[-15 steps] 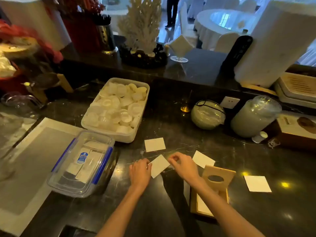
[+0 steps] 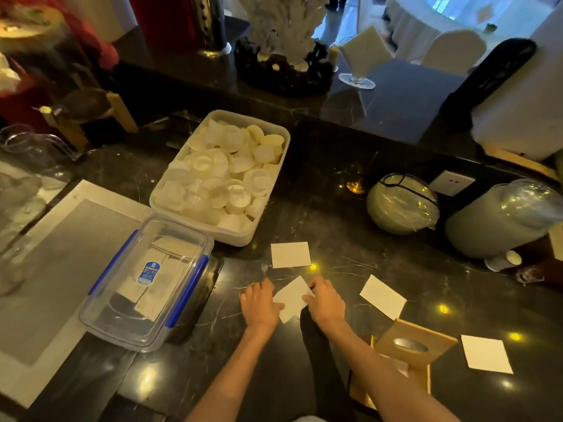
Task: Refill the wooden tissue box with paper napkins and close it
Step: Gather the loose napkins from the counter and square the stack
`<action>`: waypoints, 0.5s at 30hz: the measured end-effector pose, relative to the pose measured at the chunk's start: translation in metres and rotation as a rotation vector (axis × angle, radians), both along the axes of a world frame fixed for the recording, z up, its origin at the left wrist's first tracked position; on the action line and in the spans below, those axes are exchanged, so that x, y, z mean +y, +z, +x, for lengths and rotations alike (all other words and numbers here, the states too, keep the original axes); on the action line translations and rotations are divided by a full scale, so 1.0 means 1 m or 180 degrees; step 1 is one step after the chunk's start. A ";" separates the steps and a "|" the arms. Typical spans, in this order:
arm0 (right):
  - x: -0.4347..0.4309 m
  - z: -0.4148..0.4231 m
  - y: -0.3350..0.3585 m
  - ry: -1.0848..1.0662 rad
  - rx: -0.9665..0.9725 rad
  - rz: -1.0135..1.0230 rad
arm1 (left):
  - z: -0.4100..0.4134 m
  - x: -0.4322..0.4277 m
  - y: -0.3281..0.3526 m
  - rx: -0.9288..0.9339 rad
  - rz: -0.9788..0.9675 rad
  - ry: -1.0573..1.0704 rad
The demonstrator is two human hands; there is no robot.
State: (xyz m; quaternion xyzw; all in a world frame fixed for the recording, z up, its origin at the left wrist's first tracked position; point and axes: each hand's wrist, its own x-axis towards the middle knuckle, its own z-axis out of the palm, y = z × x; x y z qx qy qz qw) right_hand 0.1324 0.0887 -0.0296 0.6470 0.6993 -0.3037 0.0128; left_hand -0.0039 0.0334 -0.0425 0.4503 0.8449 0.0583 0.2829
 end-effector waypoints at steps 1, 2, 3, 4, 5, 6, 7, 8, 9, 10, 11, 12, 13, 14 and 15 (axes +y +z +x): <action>0.002 0.001 -0.001 -0.0012 0.0030 -0.0037 | -0.002 0.002 0.000 -0.0134 -0.0068 0.0042; 0.004 0.002 -0.002 -0.0016 0.0060 -0.0058 | -0.003 0.004 0.001 -0.0229 -0.0134 0.0033; 0.005 0.003 -0.003 -0.0013 0.0085 -0.0100 | -0.004 0.004 0.002 -0.0323 -0.0176 0.0006; 0.006 0.005 -0.006 -0.0017 0.0152 -0.0125 | -0.004 0.004 0.004 -0.0423 -0.0137 -0.0002; 0.008 0.006 -0.009 -0.0004 0.0223 -0.0147 | -0.005 0.005 0.004 -0.0540 -0.0043 -0.0017; 0.009 0.008 -0.011 0.0018 0.0318 -0.0125 | -0.006 0.004 0.005 -0.0695 0.0084 -0.0032; 0.009 0.009 -0.013 0.0012 0.0431 -0.0102 | -0.008 0.003 0.006 -0.0922 0.0221 -0.0044; 0.013 0.011 -0.015 -0.0034 0.0601 -0.0039 | -0.011 0.004 0.006 -0.1246 0.0367 -0.0008; 0.017 0.011 -0.016 -0.0143 0.0783 0.0018 | -0.014 0.007 0.007 -0.1610 0.0489 0.0096; 0.022 0.011 -0.015 -0.0269 0.0982 0.0076 | -0.017 0.011 0.011 -0.1875 0.0568 0.0199; 0.028 0.010 -0.013 -0.0419 0.1136 0.0100 | -0.020 0.018 0.016 -0.1987 0.0655 0.0319; 0.034 0.008 -0.009 -0.0566 0.1288 0.0121 | -0.022 0.026 0.021 -0.2036 0.0762 0.0498; 0.040 0.006 -0.005 -0.0737 0.1418 0.0118 | -0.023 0.036 0.024 -0.2078 0.0867 0.0754; 0.048 0.003 0.000 -0.0914 0.1545 0.0073 | -0.022 0.047 0.027 -0.2082 0.0928 0.1043; 0.055 0.000 0.003 -0.1070 0.1594 0.0018 | -0.021 0.057 0.029 -0.2068 0.0949 0.1310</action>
